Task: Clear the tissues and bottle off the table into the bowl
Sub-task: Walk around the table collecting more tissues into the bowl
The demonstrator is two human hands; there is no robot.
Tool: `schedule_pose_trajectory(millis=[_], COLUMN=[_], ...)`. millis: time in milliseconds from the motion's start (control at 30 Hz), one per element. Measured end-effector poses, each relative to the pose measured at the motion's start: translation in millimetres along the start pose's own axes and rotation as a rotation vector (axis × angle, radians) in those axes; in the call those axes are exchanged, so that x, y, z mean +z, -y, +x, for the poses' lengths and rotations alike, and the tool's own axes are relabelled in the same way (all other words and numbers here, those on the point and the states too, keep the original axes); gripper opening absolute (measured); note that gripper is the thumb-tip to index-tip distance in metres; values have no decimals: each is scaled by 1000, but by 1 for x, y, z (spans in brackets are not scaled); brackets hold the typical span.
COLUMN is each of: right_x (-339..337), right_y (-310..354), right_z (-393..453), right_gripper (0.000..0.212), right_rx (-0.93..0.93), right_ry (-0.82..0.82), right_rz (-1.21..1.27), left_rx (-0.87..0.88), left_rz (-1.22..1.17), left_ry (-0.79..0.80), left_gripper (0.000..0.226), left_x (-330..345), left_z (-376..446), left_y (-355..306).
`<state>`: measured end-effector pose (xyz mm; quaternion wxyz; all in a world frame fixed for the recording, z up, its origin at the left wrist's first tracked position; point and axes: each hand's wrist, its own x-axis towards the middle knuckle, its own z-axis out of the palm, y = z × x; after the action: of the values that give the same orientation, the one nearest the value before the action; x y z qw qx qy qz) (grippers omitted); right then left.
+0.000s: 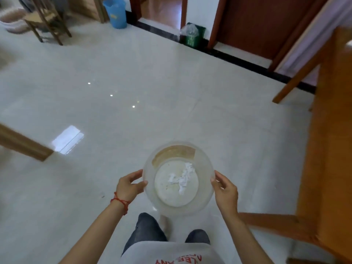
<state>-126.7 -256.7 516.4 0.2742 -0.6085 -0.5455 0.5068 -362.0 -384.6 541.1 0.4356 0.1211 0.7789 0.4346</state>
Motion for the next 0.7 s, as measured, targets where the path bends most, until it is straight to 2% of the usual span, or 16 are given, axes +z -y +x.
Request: schedule_pose_trajectory(millis=[367, 700], right_x=[-17, -50], right_y=[15, 39], right_z=[36, 148], right_gripper=[33, 32], right_rx=[81, 99], right_ry=[-252, -333], right_rz=[74, 135], left_rx=[55, 49], left_rz=[105, 93], left_ry=[236, 291], left_gripper=[47, 44], left_x=[48, 136], left_z=[77, 159], left_y=[-66, -136])
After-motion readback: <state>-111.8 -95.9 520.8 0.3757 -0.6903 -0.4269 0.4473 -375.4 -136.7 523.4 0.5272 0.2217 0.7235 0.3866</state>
